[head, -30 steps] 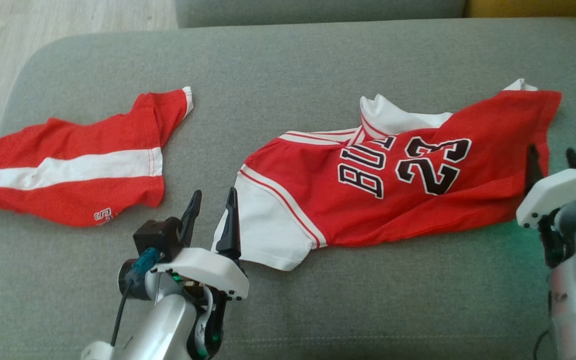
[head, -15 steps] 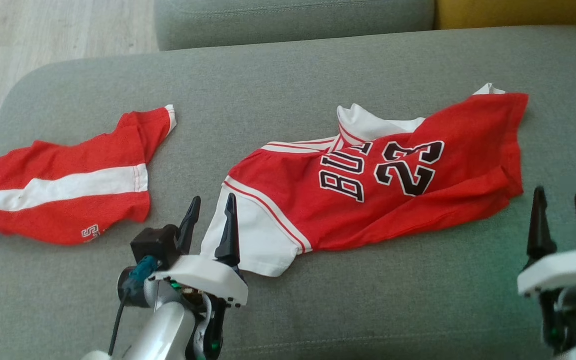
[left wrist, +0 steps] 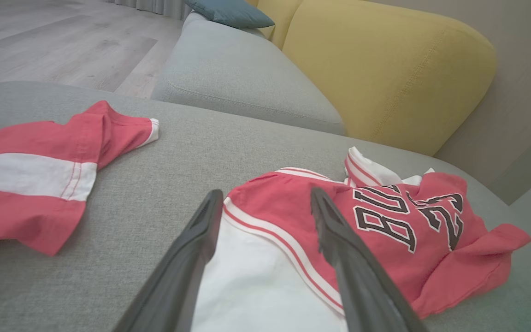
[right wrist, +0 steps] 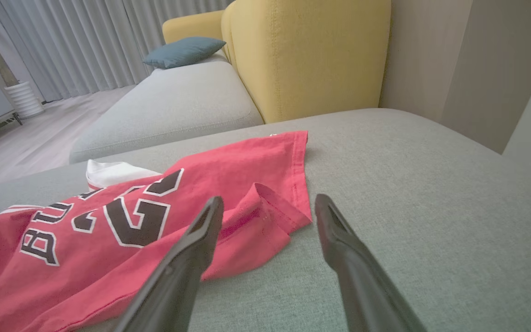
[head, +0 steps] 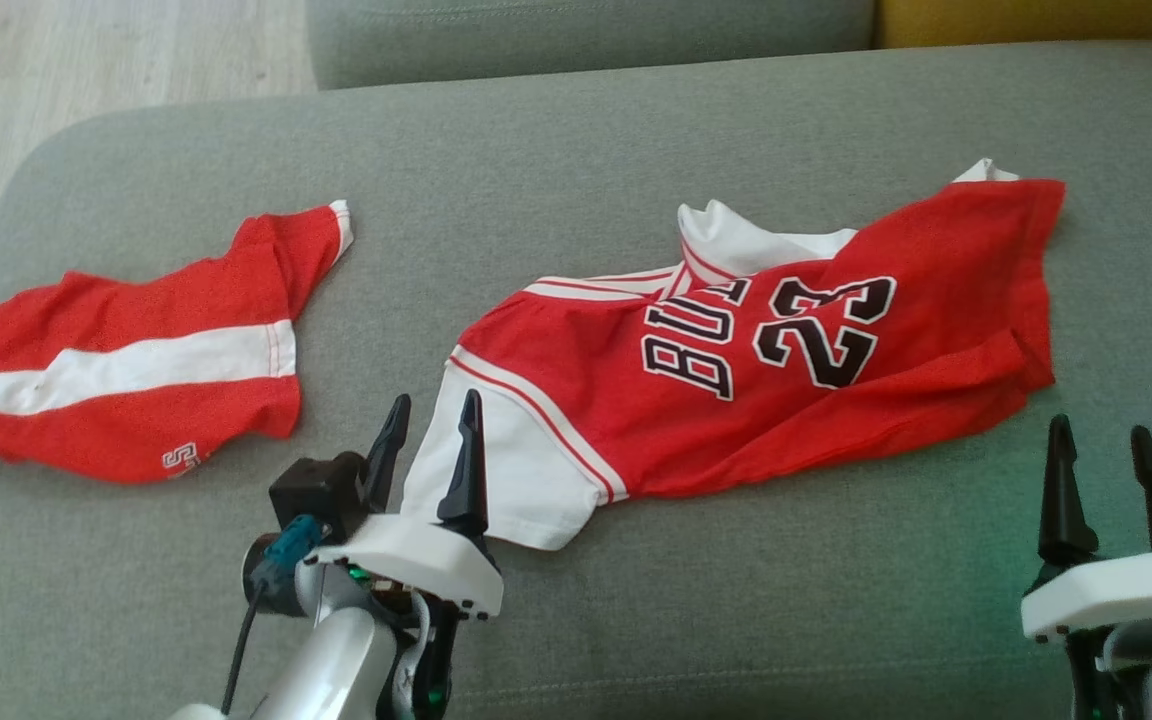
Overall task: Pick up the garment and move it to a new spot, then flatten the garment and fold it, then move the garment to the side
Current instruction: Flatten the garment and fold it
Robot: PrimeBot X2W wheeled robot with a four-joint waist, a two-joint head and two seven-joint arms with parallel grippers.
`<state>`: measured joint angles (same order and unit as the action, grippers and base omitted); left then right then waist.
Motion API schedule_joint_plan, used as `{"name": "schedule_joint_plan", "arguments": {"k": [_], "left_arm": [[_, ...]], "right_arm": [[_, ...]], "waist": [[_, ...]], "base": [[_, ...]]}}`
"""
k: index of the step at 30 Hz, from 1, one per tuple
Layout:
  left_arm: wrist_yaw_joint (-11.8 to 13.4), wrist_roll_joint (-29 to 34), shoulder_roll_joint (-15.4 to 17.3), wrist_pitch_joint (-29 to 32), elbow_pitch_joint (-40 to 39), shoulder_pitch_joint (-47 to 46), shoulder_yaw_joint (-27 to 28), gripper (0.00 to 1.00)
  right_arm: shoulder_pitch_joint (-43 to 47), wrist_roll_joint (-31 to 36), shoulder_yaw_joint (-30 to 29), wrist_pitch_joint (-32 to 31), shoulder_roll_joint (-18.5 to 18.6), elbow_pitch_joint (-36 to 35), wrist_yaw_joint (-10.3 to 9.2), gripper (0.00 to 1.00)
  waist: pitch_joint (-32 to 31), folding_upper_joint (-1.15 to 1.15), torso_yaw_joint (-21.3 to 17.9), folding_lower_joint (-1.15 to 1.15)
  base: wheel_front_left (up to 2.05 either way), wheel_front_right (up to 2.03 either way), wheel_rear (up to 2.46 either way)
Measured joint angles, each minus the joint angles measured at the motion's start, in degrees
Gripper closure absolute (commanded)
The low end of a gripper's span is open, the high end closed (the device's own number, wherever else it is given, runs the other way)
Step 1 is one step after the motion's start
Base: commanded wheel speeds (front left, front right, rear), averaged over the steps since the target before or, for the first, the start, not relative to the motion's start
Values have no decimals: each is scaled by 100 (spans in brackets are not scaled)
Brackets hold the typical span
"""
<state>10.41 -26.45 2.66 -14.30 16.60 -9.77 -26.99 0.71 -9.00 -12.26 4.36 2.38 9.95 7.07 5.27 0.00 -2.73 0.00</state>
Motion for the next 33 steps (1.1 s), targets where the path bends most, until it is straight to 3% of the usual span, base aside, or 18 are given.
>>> {"name": "schedule_joint_plan", "arguments": {"k": [8,14,33], "left_arm": [[-34,3,0,0,29,-2,1,0],[-41,20,0,0,42,-34,1,0],[-83,99,0,0,83,-170,-2,0]], "right_arm": [[-99,43,-194,-208,-2,522,0,0],[-715,0,-341,-342,-3,1114,0,0],[-1905,457,-573,-196,1,2524,0,0]], "waist": [[106,0,106,0],[201,0,177,0],[468,0,396,0]], "base": [[0,0,0],[0,0,0],[0,0,0]]}}
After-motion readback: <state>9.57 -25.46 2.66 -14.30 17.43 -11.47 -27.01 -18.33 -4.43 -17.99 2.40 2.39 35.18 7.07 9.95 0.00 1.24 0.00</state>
